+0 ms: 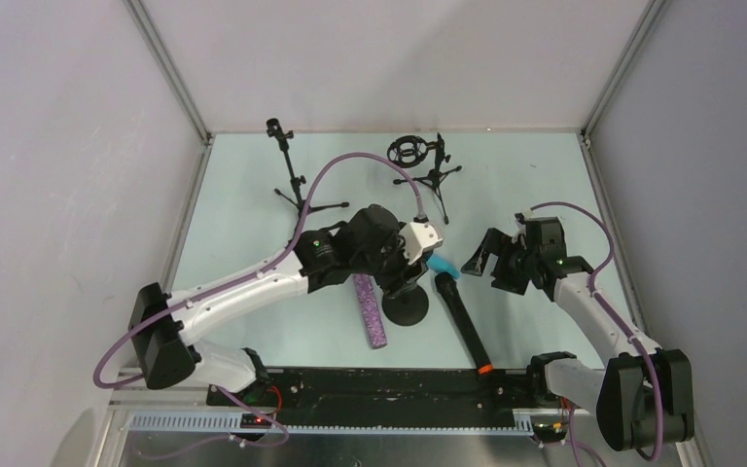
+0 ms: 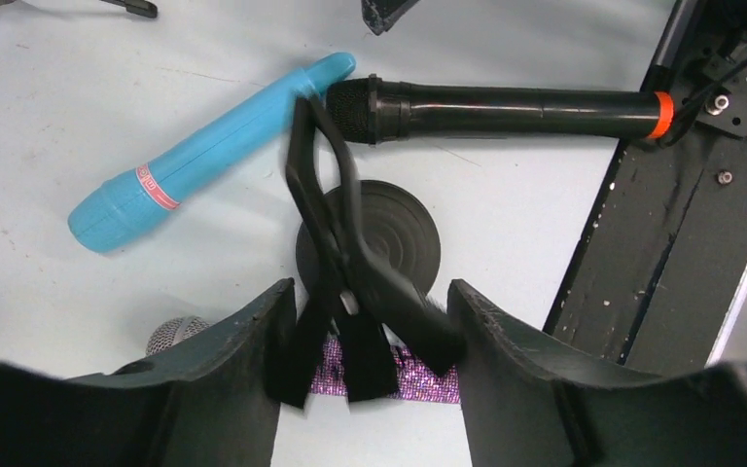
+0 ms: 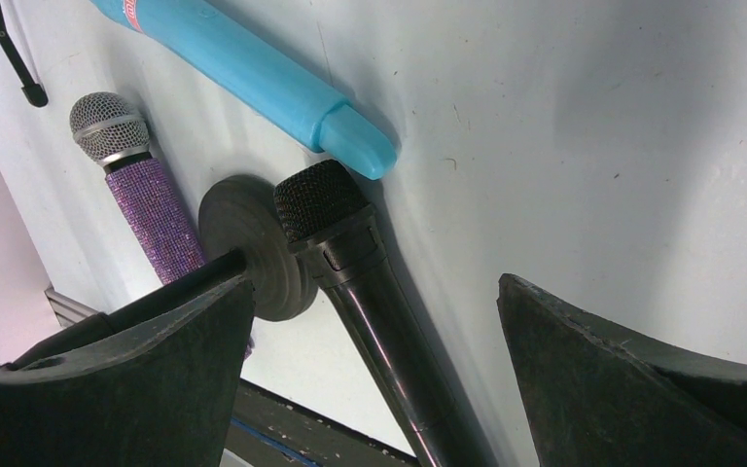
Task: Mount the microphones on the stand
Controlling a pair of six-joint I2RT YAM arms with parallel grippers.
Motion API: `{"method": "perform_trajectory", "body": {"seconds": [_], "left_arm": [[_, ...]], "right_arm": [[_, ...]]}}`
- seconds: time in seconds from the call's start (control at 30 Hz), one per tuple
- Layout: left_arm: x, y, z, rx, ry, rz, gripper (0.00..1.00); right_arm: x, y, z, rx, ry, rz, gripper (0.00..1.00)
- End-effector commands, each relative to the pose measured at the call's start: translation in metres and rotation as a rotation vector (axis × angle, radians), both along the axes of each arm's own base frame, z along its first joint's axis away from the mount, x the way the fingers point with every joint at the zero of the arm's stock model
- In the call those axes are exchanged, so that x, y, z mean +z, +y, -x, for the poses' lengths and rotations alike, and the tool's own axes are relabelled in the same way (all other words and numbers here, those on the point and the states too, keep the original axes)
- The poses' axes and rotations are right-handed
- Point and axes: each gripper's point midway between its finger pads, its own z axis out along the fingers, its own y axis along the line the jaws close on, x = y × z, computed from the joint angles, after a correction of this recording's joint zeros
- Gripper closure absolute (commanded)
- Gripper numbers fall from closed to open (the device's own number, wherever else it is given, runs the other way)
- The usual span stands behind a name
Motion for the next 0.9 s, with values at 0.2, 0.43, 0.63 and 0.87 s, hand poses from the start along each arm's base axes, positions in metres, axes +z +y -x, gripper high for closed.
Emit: {"method": "perform_trajectory", "body": {"seconds": [0.2, 0.43, 0.63, 0.87], "left_arm": [[0.022, 0.004, -0.003, -0.007, -0.095, 0.041, 0.01], [0.048, 0.009, -0.018, 0.129, -0.144, 0.136, 0.0], [0.056, 0.025, -0.032, 0.269, -0.182, 0.155, 0.0], [0.046, 0.03, -0.03, 0.271, -0.179, 0.133, 0.06]], "right_arm": [[0.004, 0.004, -0.001, 0.009, -0.015, -0.009, 0.0], [0.004, 0.003, 0.002, 0.008, -0.013, 0.001, 0.0], [0.002, 0.003, 0.004, 0.01, -0.003, 0.014, 0.0], [0.003, 0.004, 0.005, 0.012, -0.006, 0.013, 0.0]]}}
